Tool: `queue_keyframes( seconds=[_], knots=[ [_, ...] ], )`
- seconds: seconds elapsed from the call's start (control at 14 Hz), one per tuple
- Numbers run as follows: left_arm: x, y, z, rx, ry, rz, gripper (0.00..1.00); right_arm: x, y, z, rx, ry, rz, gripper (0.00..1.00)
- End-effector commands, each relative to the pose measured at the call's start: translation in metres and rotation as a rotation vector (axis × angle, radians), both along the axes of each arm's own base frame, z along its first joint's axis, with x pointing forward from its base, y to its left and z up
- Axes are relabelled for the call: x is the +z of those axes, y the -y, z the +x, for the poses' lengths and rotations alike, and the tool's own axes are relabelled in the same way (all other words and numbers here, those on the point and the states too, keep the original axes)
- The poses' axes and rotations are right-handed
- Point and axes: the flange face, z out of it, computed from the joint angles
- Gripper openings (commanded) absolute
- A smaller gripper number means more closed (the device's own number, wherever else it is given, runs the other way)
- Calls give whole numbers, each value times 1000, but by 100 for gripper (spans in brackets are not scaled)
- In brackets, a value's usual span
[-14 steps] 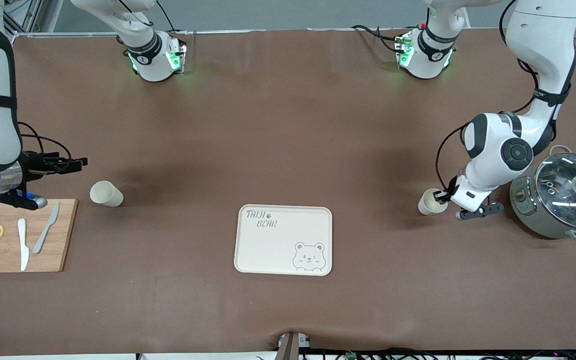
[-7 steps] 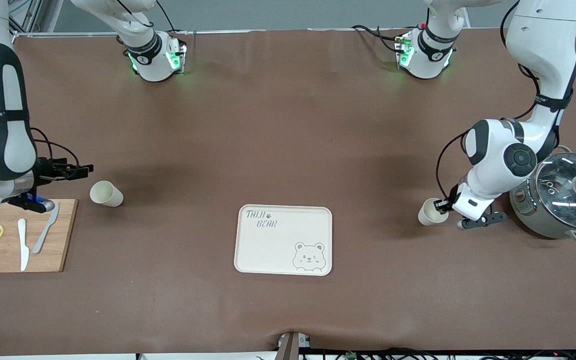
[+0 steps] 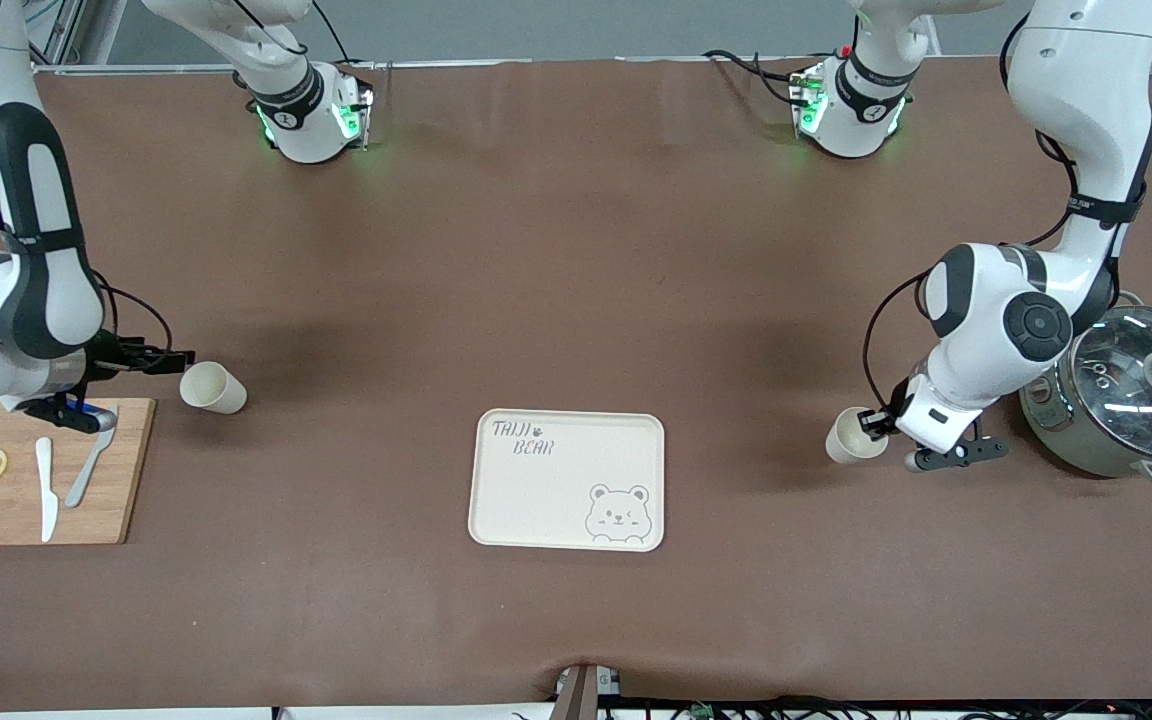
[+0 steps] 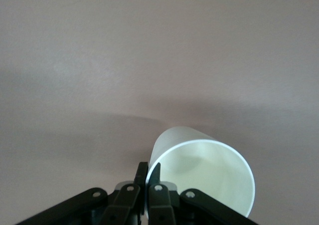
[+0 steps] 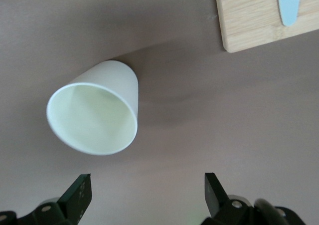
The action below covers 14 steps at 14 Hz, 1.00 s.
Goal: Place white IKEA cup upright on tray with both arms
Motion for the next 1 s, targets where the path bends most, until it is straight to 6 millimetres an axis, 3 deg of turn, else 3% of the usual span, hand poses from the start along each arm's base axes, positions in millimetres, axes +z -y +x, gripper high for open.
queue_keyframes(
  seconds=[0.0, 0.29, 0.64, 0.71, 0.93],
  knots=[
    [14, 14, 12, 12, -14, -15, 0, -2, -2, 0, 6, 41, -4, 100],
    [21, 39, 12, 50, -17, -22, 0, -13, -4, 0, 3, 73, -18, 100],
    [27, 88, 16, 129, -26, -63, 0, -41, -7, 6, 10, 103, -46, 100],
    [28, 105, 18, 152, -29, -85, 0, -42, -8, 6, 11, 101, -46, 92],
    [30, 144, 25, 223, -23, -117, 0, -56, -8, 3, 9, 71, -44, 42]
  ],
)
